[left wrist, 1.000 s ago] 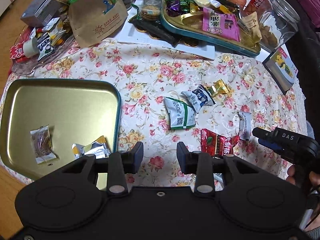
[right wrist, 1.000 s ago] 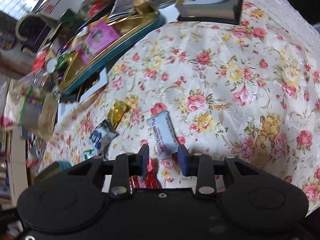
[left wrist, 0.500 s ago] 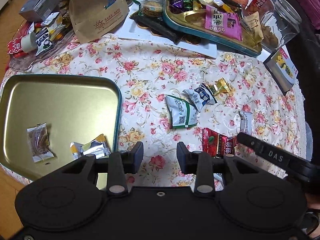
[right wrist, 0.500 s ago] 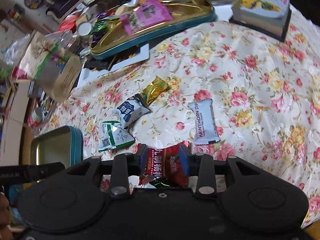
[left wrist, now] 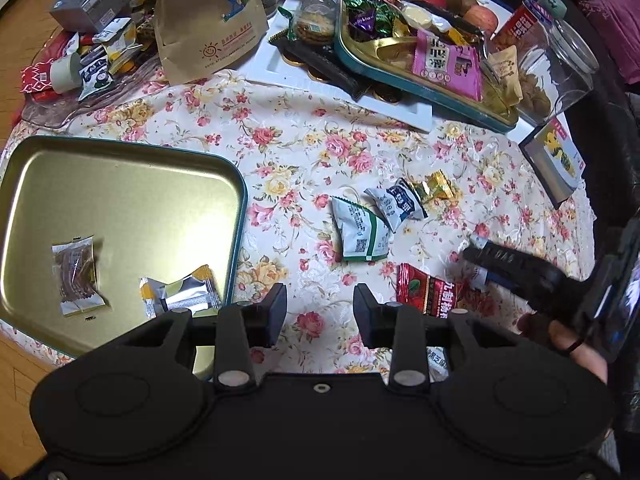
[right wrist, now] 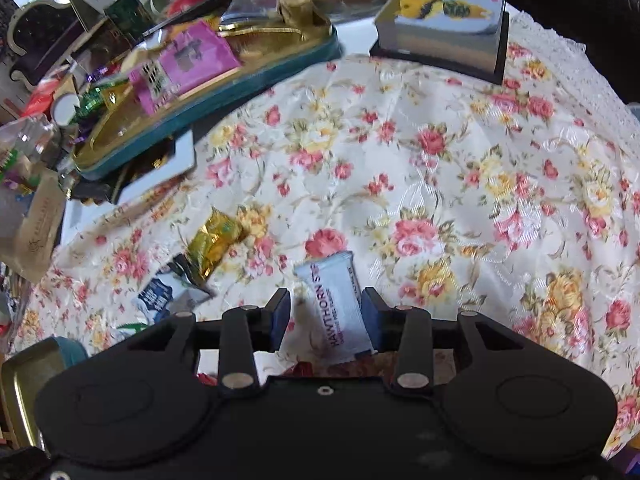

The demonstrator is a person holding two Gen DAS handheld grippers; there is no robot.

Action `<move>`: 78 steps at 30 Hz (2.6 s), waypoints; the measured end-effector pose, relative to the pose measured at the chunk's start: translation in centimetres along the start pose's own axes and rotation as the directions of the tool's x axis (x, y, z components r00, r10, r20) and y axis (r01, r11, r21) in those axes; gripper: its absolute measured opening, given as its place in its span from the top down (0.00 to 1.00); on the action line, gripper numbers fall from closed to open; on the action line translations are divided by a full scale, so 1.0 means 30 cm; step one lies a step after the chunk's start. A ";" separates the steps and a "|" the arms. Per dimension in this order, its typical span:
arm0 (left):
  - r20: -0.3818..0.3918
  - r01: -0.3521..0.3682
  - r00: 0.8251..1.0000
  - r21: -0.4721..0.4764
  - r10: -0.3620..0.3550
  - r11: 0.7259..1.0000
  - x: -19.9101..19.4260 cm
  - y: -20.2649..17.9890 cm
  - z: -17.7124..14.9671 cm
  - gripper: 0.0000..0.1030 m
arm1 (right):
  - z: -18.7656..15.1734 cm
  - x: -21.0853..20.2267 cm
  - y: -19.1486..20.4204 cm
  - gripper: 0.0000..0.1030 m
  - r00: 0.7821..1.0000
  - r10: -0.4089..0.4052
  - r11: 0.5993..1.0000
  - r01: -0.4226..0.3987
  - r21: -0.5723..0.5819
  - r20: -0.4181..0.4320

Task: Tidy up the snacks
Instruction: 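Lower left gripper toward green-white packet while right gripper grasps white hawthorn-strip bar, then close left gripper on green-white packet while right gripper lifts the hawthorn bar, then carry green-white packet in left gripper and hawthorn bar in right gripper over gold tray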

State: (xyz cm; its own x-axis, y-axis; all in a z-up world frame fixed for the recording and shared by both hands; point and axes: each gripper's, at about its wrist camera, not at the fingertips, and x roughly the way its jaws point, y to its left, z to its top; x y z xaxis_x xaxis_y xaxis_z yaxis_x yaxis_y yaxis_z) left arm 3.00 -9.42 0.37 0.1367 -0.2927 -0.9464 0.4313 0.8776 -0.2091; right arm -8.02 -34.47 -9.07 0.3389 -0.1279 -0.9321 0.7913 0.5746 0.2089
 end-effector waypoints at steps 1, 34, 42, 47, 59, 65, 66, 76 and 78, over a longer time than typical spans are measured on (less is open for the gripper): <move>0.005 0.003 1.000 -0.008 -0.003 1.000 0.000 0.002 0.004 0.57 | -0.006 0.010 0.008 0.57 1.000 -0.011 1.000 0.010 -0.014 -0.009; 0.025 -0.186 0.982 0.032 0.185 0.982 0.355 -0.250 0.082 0.56 | 0.006 -0.281 -0.132 0.78 0.981 0.185 0.982 -0.187 0.021 0.060; 0.030 -0.196 0.980 0.023 0.195 0.980 0.407 -0.241 0.092 0.48 | 0.020 -0.281 -0.175 0.78 0.983 0.176 0.980 -0.179 0.084 0.044; 0.001 -0.169 0.986 0.034 0.169 0.985 0.410 -0.244 0.093 0.49 | 0.025 -0.286 -0.176 0.78 0.984 0.173 0.980 -0.175 0.098 0.032; 0.049 -0.095 0.994 -0.039 0.096 0.995 0.173 -0.217 0.130 0.51 | 0.046 -0.345 -0.200 0.78 0.976 0.209 0.965 -0.215 0.153 0.053; 0.090 -0.132 0.987 -0.024 0.133 0.991 -0.003 -0.148 0.161 0.51 | 0.050 -0.353 -0.188 0.78 0.979 0.195 0.966 -0.203 0.159 0.064; 0.087 -0.140 0.986 -0.022 0.141 0.990 -0.021 -0.128 0.167 0.51 | 0.049 -0.353 -0.181 0.78 0.979 0.193 0.967 -0.201 0.156 0.064; 0.079 -0.264 0.959 -0.103 0.272 0.959 -0.120 0.171 0.167 0.51 | 0.004 -0.322 -0.019 0.78 0.980 0.197 0.978 -0.199 0.069 0.028; 0.062 -0.293 0.951 -0.135 0.303 0.947 -0.125 0.243 0.163 0.51 | -0.012 -0.311 0.034 0.78 0.979 0.202 0.978 -0.202 0.043 0.014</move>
State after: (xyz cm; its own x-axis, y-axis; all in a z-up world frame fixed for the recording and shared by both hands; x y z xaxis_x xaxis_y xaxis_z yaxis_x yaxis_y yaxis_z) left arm 9.99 -3.78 3.60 0.3161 -0.0361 -0.9480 0.2475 0.9678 0.0457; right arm -10.56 -32.40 -0.28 0.4991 -0.0208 -0.8663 0.7276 0.5531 0.4058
